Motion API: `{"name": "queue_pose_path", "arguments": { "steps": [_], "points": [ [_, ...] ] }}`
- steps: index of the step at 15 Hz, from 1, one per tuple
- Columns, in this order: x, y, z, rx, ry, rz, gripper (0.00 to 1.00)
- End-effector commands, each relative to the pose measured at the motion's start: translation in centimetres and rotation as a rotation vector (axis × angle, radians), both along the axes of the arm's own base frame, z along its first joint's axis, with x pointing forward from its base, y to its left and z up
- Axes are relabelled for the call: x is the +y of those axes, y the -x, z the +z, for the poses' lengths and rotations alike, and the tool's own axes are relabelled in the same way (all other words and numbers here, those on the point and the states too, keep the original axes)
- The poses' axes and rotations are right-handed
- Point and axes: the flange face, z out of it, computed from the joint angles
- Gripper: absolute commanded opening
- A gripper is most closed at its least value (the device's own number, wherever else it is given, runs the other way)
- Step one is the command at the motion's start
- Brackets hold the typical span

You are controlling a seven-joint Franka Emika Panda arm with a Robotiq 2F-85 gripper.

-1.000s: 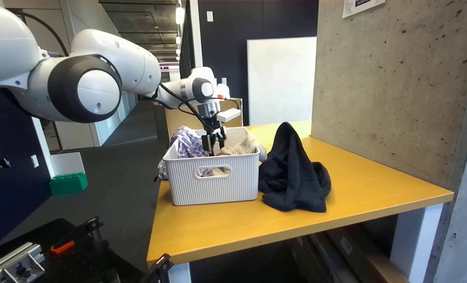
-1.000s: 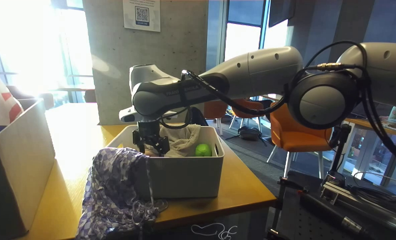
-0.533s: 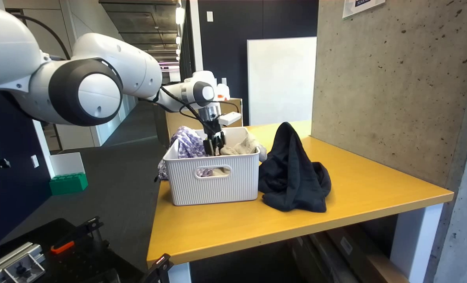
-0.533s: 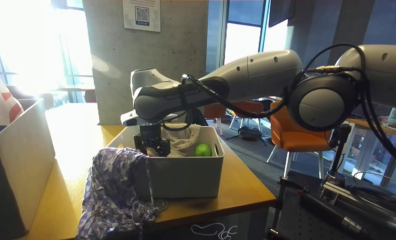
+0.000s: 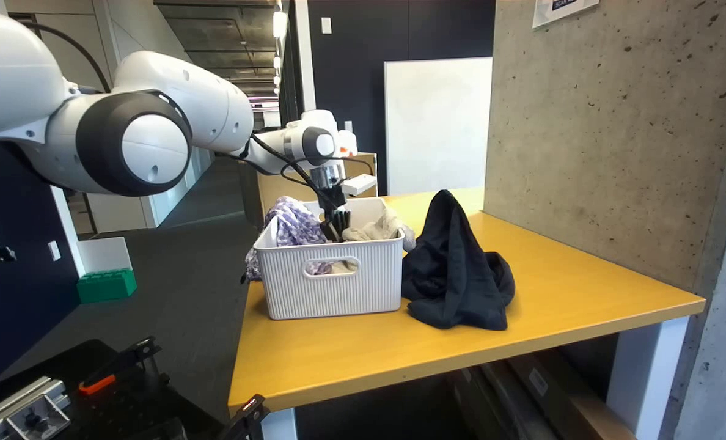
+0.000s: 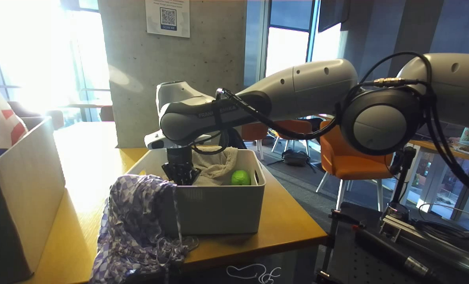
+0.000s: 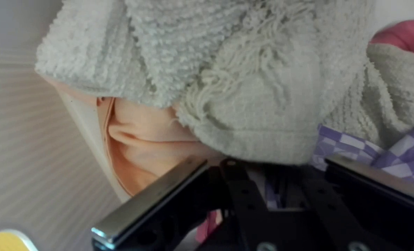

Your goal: Put the items in the basket on the table

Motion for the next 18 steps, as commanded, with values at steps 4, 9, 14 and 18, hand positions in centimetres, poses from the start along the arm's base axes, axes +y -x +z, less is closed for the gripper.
{"name": "queue_pose_path", "arguments": {
  "steps": [4,9,14,18],
  "points": [
    [0.0,0.0,0.7,0.000,-0.020,-0.038,0.02],
    [0.2,0.0,2.0,-0.014,-0.013,-0.160,0.02],
    [2.5,-0.1,8.1,-0.066,-0.014,-0.279,0.02],
    [6.3,1.9,15.6,-0.041,-0.002,-0.414,0.02]
  ]
}}
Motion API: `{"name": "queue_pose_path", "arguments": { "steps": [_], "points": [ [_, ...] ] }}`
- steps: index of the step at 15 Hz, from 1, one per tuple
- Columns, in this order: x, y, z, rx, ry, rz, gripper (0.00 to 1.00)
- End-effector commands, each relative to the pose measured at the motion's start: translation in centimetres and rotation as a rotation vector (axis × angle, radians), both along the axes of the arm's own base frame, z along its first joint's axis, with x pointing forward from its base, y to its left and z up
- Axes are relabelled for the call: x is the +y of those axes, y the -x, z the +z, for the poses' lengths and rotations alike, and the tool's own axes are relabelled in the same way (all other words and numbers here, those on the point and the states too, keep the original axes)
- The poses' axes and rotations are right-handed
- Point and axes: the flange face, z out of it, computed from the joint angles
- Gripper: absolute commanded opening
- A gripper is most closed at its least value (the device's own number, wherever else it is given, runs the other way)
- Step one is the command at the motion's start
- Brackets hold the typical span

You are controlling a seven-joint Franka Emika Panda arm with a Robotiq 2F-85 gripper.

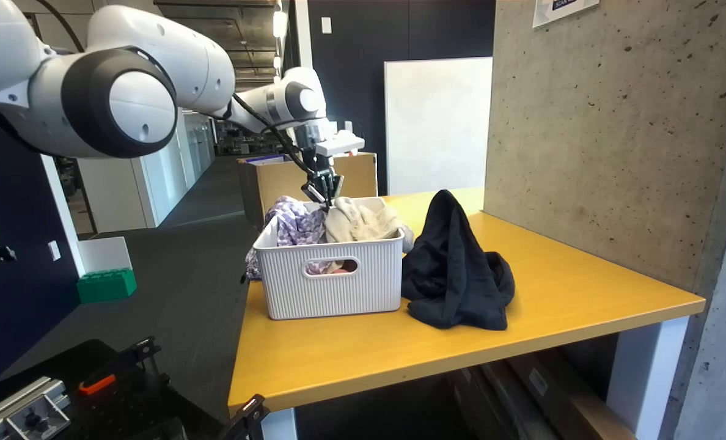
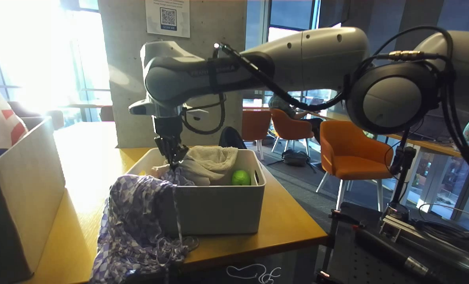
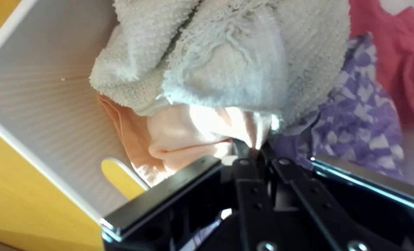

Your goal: Put the items in the basket on the table

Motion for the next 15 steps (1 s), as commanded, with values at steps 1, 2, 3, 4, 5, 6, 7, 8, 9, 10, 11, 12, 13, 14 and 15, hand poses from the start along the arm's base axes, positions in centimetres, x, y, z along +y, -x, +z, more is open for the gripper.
{"name": "queue_pose_path", "arguments": {
  "steps": [1,2,3,4,5,6,7,8,9,10,11,12,13,14,15],
  "points": [
    [3.4,2.3,7.1,0.035,0.018,-0.151,0.02],
    [4.0,2.9,8.3,0.047,0.027,-0.202,0.02],
    [4.2,3.6,8.9,0.070,0.040,-0.260,0.02],
    [4.3,4.0,9.1,0.094,0.045,-0.303,0.02],
    [4.1,4.3,8.8,0.122,0.046,-0.339,0.02],
    [3.8,4.6,7.9,0.154,0.048,-0.370,0.02],
    [3.8,4.7,7.3,0.175,0.047,-0.385,0.02],
    [4.0,5.0,6.5,0.203,0.051,-0.392,0.02],
    [4.1,5.2,5.7,0.221,0.061,-0.401,0.02],
    [4.3,5.4,4.7,0.244,0.078,-0.409,0.02],
    [4.4,5.6,3.9,0.258,0.083,-0.416,0.33],
    [4.7,5.8,3.4,0.272,0.084,-0.417,0.34],
    [5.1,5.9,3.0,0.283,0.083,-0.416,0.39],
    [5.7,6.2,2.7,0.299,0.077,-0.404,0.47],
    [6.2,6.4,2.6,0.305,0.075,-0.405,0.54]
  ]
}}
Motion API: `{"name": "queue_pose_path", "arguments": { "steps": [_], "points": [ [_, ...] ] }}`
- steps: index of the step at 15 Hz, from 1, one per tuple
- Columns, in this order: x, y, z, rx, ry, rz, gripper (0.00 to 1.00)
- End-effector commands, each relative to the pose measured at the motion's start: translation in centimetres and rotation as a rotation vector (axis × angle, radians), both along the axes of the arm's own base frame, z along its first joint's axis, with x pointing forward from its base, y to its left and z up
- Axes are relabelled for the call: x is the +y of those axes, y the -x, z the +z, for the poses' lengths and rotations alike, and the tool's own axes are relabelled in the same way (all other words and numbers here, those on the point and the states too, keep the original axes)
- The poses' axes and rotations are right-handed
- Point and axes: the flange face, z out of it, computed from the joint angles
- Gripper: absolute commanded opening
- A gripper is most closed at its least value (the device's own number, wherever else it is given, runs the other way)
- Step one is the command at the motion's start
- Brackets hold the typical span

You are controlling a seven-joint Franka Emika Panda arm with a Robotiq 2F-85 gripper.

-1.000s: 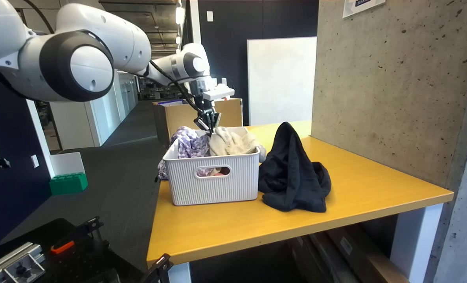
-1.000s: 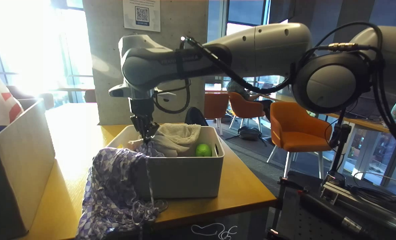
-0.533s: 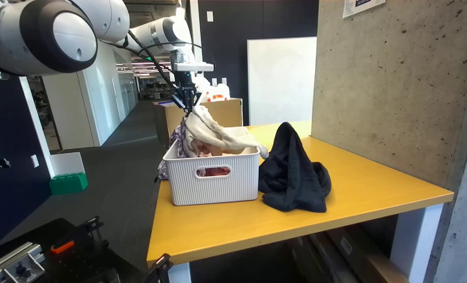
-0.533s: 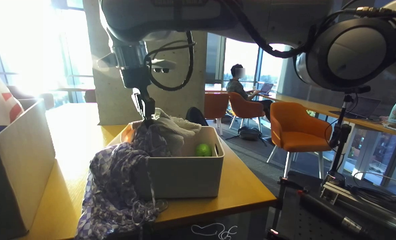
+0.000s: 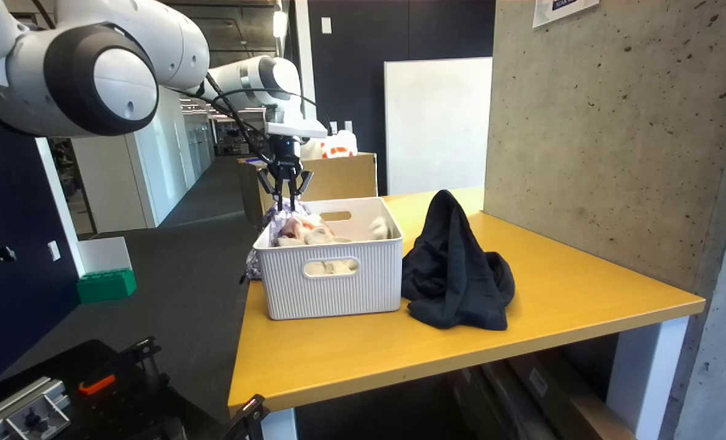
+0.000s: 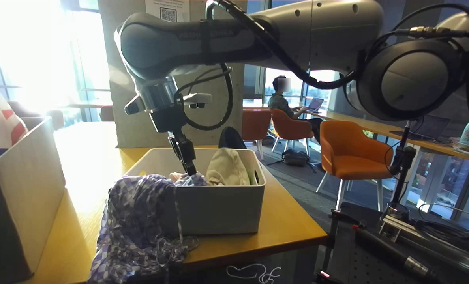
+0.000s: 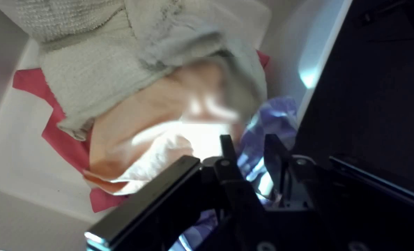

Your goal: Put the items in the basket on the table

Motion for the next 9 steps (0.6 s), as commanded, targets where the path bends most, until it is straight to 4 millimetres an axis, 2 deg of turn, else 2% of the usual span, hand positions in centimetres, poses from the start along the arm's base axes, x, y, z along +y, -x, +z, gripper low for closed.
{"name": "queue_pose_path", "arguments": {
  "steps": [1,3,6,9],
  "points": [
    [1.8,0.9,0.6,0.029,-0.029,-0.021,0.62],
    [1.2,0.6,0.6,0.012,-0.004,-0.053,0.77],
    [-1.0,-0.3,0.9,-0.027,-0.004,-0.093,0.98],
    [-4.1,-1.4,0.7,-0.046,-0.023,-0.130,1.00]
  ]
}}
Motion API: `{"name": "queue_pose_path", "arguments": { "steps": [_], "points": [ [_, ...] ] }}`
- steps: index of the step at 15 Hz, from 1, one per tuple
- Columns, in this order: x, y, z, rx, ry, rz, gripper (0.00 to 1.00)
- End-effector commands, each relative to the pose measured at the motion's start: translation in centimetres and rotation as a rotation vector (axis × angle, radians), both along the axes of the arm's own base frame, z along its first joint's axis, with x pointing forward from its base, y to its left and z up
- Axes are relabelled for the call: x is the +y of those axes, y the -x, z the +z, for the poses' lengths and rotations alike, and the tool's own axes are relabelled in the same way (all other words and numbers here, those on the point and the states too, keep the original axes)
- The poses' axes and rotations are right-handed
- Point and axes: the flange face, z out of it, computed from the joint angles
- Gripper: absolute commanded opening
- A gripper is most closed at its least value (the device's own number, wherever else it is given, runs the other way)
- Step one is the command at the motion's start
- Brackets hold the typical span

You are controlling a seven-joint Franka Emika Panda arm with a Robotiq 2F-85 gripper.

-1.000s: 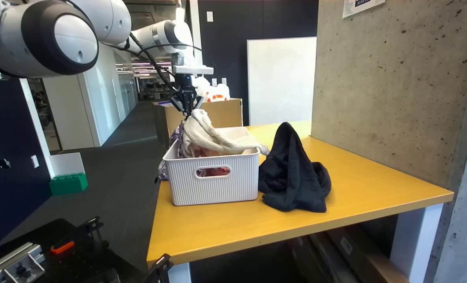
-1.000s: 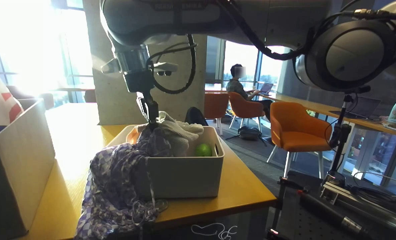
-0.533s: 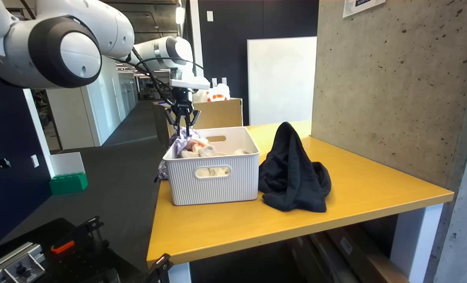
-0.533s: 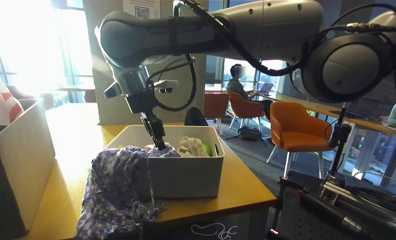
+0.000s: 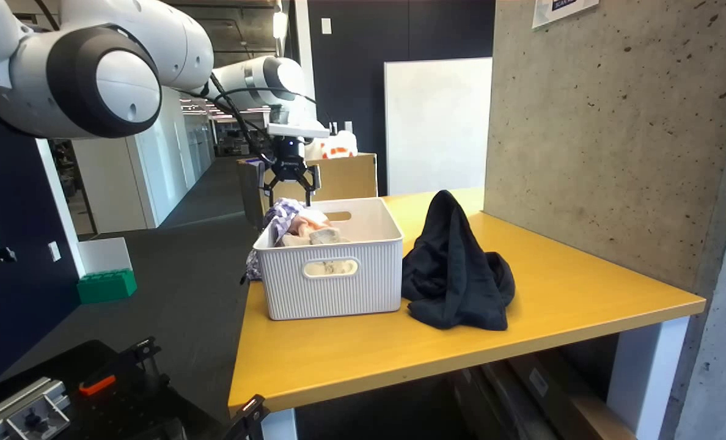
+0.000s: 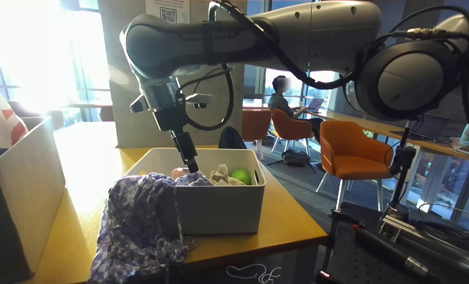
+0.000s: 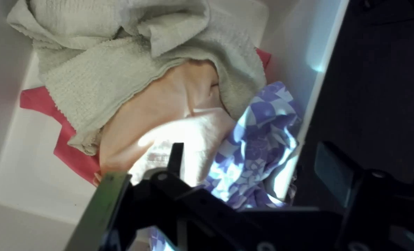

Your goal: Put the items in the basket on the table

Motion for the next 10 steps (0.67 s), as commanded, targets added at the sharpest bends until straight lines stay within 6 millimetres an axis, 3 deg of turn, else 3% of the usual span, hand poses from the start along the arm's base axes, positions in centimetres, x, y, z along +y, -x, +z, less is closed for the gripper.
{"name": "queue_pose_path", "arguments": {
  "steps": [1,6,10],
  "points": [
    [-3.6,-1.2,0.2,-0.031,-0.029,-0.051,1.00],
    [-6.5,-2.2,-1.9,-0.057,-0.027,-0.058,1.00],
    [-5.7,-2.9,-4.1,-0.100,-0.011,-0.010,1.00]
  ]
}}
